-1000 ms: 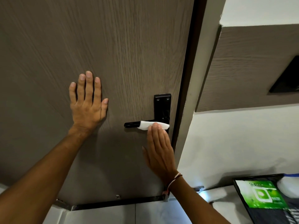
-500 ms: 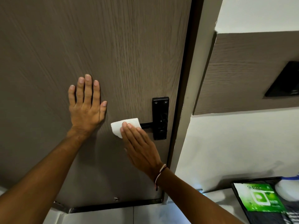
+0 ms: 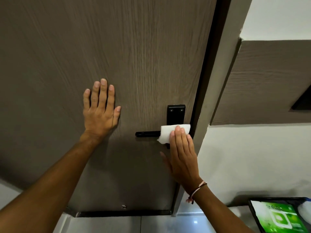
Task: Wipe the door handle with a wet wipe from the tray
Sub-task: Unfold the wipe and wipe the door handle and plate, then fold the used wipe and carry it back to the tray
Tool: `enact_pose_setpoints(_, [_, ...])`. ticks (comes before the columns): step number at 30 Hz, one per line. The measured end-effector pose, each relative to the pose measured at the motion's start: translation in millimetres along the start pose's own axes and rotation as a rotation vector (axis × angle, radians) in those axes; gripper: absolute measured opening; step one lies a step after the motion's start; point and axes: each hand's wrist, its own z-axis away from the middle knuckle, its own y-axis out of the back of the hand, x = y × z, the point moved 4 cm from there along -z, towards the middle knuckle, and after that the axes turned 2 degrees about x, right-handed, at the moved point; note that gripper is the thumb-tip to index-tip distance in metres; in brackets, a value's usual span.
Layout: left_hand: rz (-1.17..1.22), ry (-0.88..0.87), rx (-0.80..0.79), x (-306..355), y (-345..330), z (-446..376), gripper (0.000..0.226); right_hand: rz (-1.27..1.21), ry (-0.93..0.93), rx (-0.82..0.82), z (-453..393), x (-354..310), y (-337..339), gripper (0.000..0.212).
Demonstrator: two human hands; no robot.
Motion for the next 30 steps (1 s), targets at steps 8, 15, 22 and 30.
enact_pose_setpoints(8, [-0.011, 0.042, -0.147, 1, 12, -1, 0.069, -0.049, 0.258, 0.005, -45, -49, -3, 0.064])
enact_pose_setpoints(15, [0.338, 0.197, -0.266, 21, 67, -9, 0.061, -0.277, 0.273, 0.054, -68, -57, 32, 0.046])
enact_pose_setpoints(22, [1.252, 0.975, -0.407, 51, 117, -2, 0.042, -1.05, -0.565, 0.024, -78, -47, 85, 0.024])
enact_pose_setpoints(30, [1.693, 1.058, -0.829, 150, 130, -12, 0.036, -1.406, -1.125, -0.087, -15, 21, 127, 0.016])
